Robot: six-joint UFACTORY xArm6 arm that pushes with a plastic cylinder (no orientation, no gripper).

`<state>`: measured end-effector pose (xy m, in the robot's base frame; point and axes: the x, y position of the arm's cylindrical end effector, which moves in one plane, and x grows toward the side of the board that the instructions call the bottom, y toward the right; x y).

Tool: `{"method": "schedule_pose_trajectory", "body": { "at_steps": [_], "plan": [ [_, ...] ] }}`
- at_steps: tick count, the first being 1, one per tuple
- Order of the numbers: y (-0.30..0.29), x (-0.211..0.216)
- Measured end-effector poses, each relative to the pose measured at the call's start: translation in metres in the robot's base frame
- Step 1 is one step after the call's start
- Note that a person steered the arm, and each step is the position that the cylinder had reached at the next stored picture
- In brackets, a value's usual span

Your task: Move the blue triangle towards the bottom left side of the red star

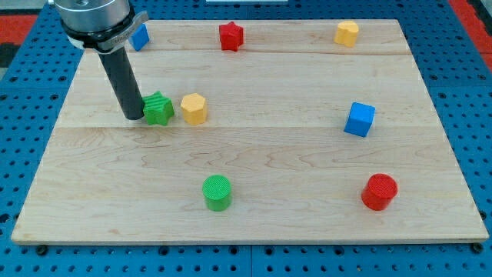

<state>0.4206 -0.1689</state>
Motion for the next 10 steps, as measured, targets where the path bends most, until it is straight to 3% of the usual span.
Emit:
{"method": "schedule_pose_trajectory", "body": {
  "at_steps": [2,4,5,6,8,10],
  "plan": [
    [0.017,-0.013],
    [-0.026,-0.105],
    [-0.102,-0.109],
    [-0.127,-0.149],
    [-0.071,-0.194],
    [-0.008,-0.187]
  ]
}}
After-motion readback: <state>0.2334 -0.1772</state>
